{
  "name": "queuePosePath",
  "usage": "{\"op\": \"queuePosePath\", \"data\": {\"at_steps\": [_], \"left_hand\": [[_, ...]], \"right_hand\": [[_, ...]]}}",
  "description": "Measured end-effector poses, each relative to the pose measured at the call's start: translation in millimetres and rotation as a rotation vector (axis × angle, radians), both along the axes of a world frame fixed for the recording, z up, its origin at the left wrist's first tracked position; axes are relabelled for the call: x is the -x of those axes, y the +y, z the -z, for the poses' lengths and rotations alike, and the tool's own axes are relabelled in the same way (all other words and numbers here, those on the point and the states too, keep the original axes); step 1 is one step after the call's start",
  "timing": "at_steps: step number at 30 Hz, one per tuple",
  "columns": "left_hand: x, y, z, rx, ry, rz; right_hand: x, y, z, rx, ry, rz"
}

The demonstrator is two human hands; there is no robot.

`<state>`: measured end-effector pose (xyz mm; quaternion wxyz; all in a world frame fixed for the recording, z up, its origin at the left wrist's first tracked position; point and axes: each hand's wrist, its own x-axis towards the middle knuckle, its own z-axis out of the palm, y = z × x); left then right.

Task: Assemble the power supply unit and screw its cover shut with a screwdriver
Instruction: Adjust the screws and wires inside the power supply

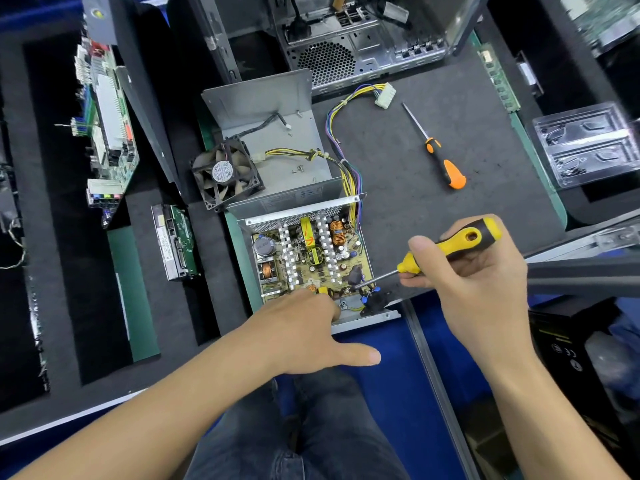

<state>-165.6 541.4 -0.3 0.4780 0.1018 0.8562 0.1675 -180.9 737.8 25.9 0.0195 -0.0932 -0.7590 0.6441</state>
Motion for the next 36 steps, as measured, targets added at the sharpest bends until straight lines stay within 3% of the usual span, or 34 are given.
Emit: {"op": "queuePosePath", "data": {"at_steps": [9, 17, 36], "left_hand": [[-1, 2, 0, 0.025, 0.096, 0.109], [0, 5, -2, 0.051, 0.172, 0.189], [5, 7, -9, 0.056, 0.136, 0.255]], "right_hand": [[-3, -2, 10, -0.233, 0.008, -0.138], [-5, -7, 11, -0.262, -0.014, -0.169], [-5, -7, 19, -0.342, 0.009, -0.234]]}}
